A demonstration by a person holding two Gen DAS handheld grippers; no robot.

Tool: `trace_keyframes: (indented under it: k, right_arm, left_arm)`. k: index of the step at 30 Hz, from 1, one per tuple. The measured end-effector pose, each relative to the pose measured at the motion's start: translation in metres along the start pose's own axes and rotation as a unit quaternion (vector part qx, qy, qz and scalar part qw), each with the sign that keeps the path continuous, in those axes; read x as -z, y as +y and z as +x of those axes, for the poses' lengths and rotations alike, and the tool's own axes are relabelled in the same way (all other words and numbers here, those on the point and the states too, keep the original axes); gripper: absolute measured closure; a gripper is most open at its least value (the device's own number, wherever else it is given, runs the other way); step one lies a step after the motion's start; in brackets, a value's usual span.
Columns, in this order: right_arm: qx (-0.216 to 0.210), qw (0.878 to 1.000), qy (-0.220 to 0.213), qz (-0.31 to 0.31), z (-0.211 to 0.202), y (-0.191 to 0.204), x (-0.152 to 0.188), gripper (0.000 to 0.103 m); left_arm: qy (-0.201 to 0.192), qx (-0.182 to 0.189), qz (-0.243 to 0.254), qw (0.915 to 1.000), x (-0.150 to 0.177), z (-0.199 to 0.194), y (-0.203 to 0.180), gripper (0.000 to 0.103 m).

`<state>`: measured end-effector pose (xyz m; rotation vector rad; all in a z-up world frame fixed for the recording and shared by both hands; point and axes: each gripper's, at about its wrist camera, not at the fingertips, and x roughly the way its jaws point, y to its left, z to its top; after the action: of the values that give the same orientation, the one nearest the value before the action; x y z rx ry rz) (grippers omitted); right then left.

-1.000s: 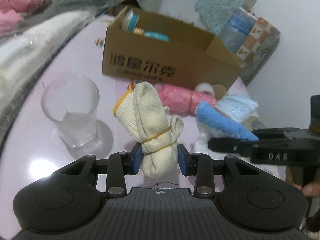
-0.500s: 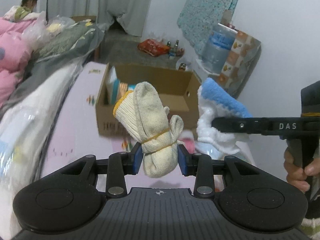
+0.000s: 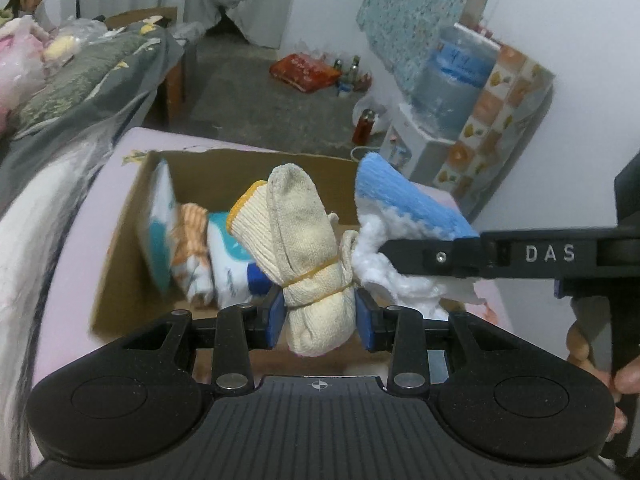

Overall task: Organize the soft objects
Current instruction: 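Carry the glove bundle and towel with both grippers into the box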

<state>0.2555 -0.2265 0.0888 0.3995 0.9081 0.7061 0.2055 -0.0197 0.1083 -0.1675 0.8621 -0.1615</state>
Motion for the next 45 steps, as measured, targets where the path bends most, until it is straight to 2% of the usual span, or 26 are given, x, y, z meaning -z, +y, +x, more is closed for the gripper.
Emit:
trace_keyframes:
  k: [6,11,19,25,26,28,33,36,38,40,45]
  right_arm:
    - [0.042,0.999,0.017,0.014,0.043,-0.030,-0.038,0.050]
    - [0.074,0.996,0.043,0.020,0.081,-0.047,-0.056,0.050]
    - [0.106,0.991,0.078,0.025,0.124,-0.069,-0.068,0.049]
    - [0.126,0.988,0.081,0.026,0.140,-0.075,-0.075,0.047]
    - [0.130,0.988,0.083,0.027,0.143,-0.075,-0.076,0.045]
    - [0.138,0.987,0.085,0.025,0.147,-0.073,-0.078,0.036]
    - [0.144,0.986,0.087,0.022,0.153,-0.069,-0.079,0.024]
    - [0.139,0.986,0.089,0.030,0.155,-0.069,-0.080,0.016]
    - [0.135,0.986,0.089,0.040,0.154,-0.070,-0.082,0.013]
    - [0.127,0.987,0.085,0.049,0.150,-0.070,-0.085,0.009]
    - [0.100,0.990,0.071,0.071,0.139,-0.074,-0.090,0.008]
  left_arm:
    - [0.032,-0.016,-0.009,0.9993,-0.023,0.057,0.004,0.067]
    - [0.060,-0.024,-0.009,0.9979,-0.032,0.097,0.010,0.067]
    - [0.082,-0.029,0.002,0.9962,-0.037,0.130,0.013,0.067]
    - [0.085,-0.031,0.020,0.9957,-0.042,0.142,0.008,0.065]
    - [0.089,-0.029,0.019,0.9954,-0.043,0.145,0.007,0.065]
    - [0.092,-0.028,0.016,0.9952,-0.043,0.146,0.007,0.063]
    - [0.096,-0.019,0.023,0.9949,-0.044,0.146,0.003,0.051]
    - [0.093,-0.016,0.024,0.9953,-0.045,0.143,0.002,0.041]
    - [0.086,-0.021,0.021,0.9958,-0.045,0.140,0.001,0.030]
    - [0.079,-0.023,0.019,0.9965,-0.046,0.137,0.003,0.029]
    - [0.068,-0.026,-0.003,0.9973,-0.050,0.132,0.013,0.029]
